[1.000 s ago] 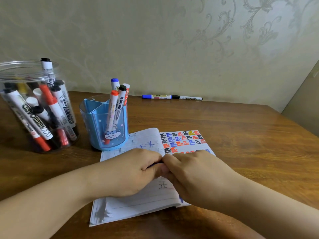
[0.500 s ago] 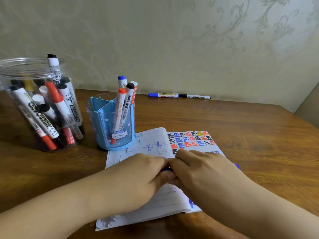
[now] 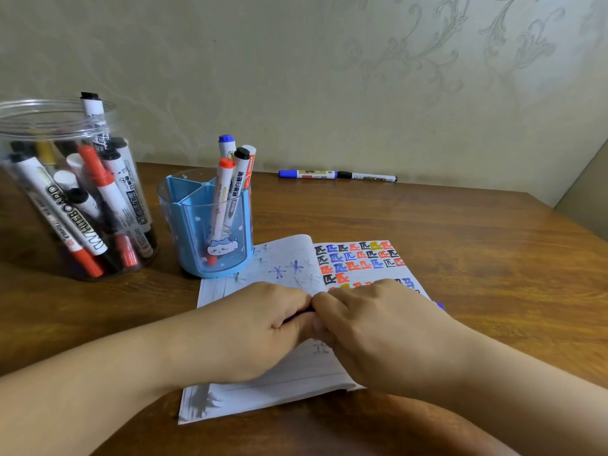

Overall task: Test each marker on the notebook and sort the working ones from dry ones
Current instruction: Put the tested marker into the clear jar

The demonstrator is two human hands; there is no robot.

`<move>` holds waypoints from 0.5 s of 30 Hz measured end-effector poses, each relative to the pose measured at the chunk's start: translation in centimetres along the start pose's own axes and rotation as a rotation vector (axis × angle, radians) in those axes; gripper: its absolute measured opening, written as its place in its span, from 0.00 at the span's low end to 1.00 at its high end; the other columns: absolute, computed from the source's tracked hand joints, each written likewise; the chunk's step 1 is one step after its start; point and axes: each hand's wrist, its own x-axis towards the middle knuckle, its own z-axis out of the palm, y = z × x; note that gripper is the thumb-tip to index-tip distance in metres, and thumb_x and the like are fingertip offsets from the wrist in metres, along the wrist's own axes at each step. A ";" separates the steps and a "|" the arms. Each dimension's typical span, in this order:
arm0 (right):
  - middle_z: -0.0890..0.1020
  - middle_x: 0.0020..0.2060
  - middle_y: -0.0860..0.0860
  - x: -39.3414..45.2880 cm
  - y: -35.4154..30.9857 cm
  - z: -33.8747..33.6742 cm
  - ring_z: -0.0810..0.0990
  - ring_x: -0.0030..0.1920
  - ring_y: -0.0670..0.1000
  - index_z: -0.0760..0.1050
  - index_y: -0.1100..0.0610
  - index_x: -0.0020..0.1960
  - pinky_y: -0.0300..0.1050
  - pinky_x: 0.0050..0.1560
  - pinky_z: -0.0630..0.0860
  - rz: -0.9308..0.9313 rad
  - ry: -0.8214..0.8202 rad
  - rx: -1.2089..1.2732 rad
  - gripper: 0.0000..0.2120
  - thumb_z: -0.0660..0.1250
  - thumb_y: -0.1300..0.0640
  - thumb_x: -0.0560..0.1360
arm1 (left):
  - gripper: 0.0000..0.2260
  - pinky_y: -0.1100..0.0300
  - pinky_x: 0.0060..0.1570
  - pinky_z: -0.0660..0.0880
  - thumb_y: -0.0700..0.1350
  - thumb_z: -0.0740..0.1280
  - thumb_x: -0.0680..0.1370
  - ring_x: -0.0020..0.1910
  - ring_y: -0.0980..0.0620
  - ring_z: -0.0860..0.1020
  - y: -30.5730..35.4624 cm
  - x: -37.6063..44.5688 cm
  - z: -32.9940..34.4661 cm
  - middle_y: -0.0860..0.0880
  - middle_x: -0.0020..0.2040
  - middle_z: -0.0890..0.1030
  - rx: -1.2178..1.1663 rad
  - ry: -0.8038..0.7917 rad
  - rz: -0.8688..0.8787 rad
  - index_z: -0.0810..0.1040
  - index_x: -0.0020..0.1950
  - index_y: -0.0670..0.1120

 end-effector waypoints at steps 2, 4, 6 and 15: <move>0.73 0.26 0.50 0.0 0.0 0.2 0.69 0.21 0.53 0.68 0.55 0.37 0.42 0.18 0.63 0.009 -0.045 0.044 0.05 0.57 0.56 0.70 | 0.12 0.54 0.48 0.74 0.54 0.59 0.78 0.46 0.57 0.79 -0.2 0.0 0.2 0.53 0.46 0.82 -0.008 -0.009 -0.009 0.78 0.50 0.50; 0.73 0.26 0.50 0.0 0.0 0.4 0.69 0.21 0.54 0.68 0.55 0.38 0.44 0.18 0.65 0.015 -0.066 0.044 0.06 0.57 0.55 0.72 | 0.12 0.53 0.48 0.74 0.54 0.59 0.78 0.45 0.57 0.79 -0.4 0.0 0.3 0.53 0.45 0.82 -0.009 -0.017 -0.015 0.78 0.49 0.50; 0.73 0.25 0.50 -0.1 0.2 0.6 0.69 0.20 0.54 0.70 0.55 0.39 0.44 0.17 0.65 0.023 -0.046 0.031 0.13 0.54 0.52 0.77 | 0.12 0.53 0.47 0.74 0.55 0.59 0.78 0.44 0.56 0.78 -0.6 -0.1 0.3 0.53 0.44 0.81 -0.011 -0.012 -0.019 0.78 0.48 0.50; 0.80 0.50 0.50 0.0 0.0 -0.5 0.78 0.50 0.54 0.56 0.48 0.69 0.47 0.46 0.72 0.313 -0.267 0.218 0.21 0.53 0.42 0.79 | 0.13 0.64 0.37 0.67 0.58 0.54 0.78 0.38 0.57 0.73 -0.4 -0.3 0.3 0.54 0.35 0.74 0.148 0.057 -0.068 0.68 0.37 0.53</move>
